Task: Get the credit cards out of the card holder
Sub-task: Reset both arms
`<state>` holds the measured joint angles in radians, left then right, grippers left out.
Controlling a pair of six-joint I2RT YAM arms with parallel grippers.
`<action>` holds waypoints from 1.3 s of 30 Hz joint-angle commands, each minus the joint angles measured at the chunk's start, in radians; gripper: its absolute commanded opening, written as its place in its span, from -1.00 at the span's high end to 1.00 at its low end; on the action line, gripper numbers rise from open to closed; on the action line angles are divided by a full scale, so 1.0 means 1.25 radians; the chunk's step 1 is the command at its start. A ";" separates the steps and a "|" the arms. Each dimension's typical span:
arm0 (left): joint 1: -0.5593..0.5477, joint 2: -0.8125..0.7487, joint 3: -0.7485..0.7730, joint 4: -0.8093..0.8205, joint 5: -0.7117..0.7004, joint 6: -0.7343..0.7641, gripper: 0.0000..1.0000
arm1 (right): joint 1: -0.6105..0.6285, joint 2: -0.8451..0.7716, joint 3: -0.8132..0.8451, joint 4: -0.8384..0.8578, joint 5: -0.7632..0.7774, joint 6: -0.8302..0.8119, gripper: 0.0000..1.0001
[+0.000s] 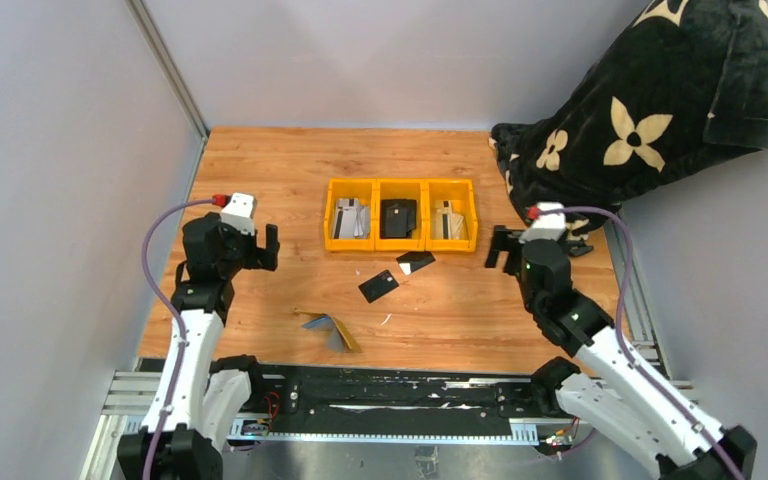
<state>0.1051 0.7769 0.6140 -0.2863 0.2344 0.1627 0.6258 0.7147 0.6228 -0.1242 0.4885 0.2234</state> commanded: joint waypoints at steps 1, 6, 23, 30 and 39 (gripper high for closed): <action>0.006 0.070 -0.076 0.248 0.011 -0.040 -1.00 | -0.170 -0.079 -0.135 0.044 0.177 0.054 -0.86; 0.005 0.183 -0.131 0.455 -0.020 -0.088 -1.00 | -0.328 -0.049 -0.239 0.204 0.211 0.088 -0.86; 0.005 0.445 -0.399 1.213 -0.020 -0.156 -1.00 | -0.377 0.384 -0.198 0.582 0.147 -0.195 -0.83; 0.002 0.507 -0.413 1.291 -0.028 -0.160 -1.00 | -0.384 0.463 -0.284 0.776 0.108 -0.186 -0.73; -0.042 0.484 -0.352 1.137 -0.066 -0.109 -1.00 | -0.405 0.582 -0.335 0.988 -0.059 -0.259 -0.90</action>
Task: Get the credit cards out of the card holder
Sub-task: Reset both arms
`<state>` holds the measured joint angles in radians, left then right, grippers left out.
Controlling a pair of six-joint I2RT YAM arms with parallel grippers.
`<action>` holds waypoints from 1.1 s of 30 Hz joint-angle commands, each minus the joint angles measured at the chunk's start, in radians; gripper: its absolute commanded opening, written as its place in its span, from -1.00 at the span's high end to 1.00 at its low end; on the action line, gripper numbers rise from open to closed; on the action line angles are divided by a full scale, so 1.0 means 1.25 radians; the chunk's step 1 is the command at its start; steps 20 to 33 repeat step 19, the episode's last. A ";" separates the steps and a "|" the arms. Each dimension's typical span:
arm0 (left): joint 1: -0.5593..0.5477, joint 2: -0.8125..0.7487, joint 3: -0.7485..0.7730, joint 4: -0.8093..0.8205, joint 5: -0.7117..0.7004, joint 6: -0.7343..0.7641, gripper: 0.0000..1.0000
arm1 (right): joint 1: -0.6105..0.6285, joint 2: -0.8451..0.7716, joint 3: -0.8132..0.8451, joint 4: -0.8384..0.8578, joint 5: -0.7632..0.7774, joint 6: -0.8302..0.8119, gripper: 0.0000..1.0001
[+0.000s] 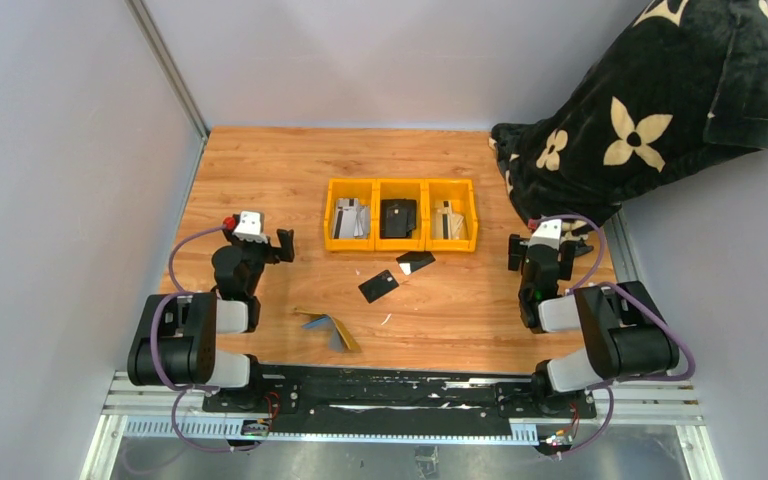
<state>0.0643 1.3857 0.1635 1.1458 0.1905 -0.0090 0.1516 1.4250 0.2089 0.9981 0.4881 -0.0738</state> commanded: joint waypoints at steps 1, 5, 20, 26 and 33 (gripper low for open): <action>-0.010 -0.002 0.006 0.003 -0.031 0.027 -1.00 | -0.039 -0.003 0.008 0.046 -0.072 -0.004 -0.90; -0.010 -0.005 0.007 -0.010 -0.030 0.029 -1.00 | -0.043 -0.013 0.012 0.028 -0.076 0.000 -0.91; -0.034 -0.009 0.022 -0.045 -0.082 0.040 -1.00 | -0.042 -0.012 0.011 0.036 -0.075 -0.002 -0.92; -0.034 -0.009 0.022 -0.045 -0.082 0.040 -1.00 | -0.042 -0.012 0.011 0.036 -0.075 -0.002 -0.92; -0.034 -0.009 0.022 -0.045 -0.082 0.040 -1.00 | -0.042 -0.012 0.011 0.036 -0.075 -0.002 -0.92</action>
